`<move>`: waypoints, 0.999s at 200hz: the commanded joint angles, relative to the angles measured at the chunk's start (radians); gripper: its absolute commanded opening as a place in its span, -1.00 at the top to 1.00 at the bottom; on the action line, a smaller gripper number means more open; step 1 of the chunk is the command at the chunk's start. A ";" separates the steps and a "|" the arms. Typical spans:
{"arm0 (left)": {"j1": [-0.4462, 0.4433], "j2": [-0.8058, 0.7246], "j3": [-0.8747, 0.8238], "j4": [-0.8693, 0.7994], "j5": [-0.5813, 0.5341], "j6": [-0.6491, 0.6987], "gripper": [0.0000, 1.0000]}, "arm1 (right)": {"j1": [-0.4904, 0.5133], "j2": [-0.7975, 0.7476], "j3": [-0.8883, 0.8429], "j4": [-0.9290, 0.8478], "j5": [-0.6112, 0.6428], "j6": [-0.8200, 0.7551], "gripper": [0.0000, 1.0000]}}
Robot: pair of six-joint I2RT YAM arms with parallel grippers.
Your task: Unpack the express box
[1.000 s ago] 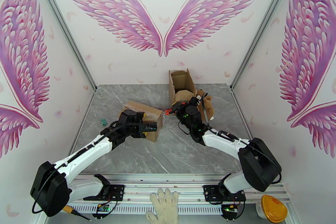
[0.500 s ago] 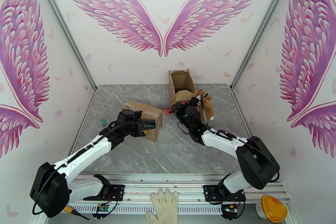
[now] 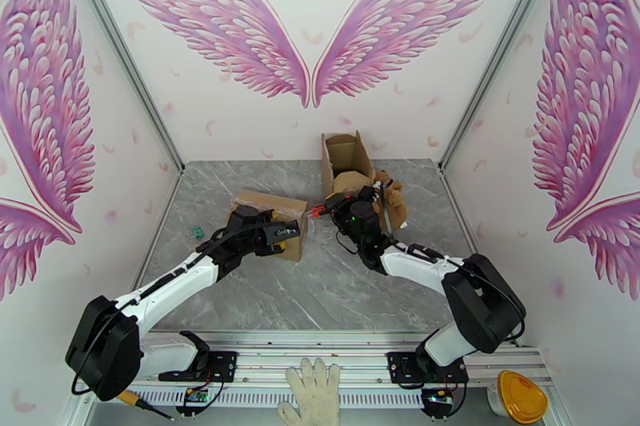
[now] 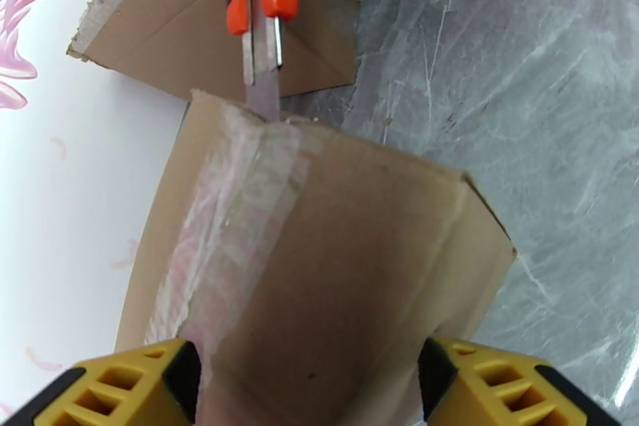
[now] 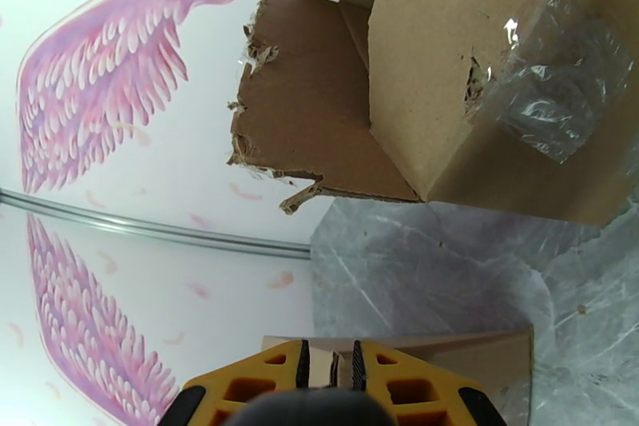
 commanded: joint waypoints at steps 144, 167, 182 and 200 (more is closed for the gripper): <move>-0.006 0.007 -0.017 -0.035 0.100 -0.061 -0.13 | -0.074 -0.055 0.079 -0.112 -0.026 -0.100 1.00; -0.005 0.004 -0.021 -0.049 0.116 -0.065 -0.12 | -0.077 -0.025 0.104 -0.091 -0.020 -0.104 1.00; -0.007 0.004 -0.023 -0.058 0.121 -0.070 -0.11 | -0.077 -0.001 0.112 -0.057 -0.026 -0.097 1.00; -0.009 -0.003 -0.026 -0.067 0.121 -0.074 -0.10 | -0.077 0.016 0.123 -0.041 -0.033 -0.089 1.00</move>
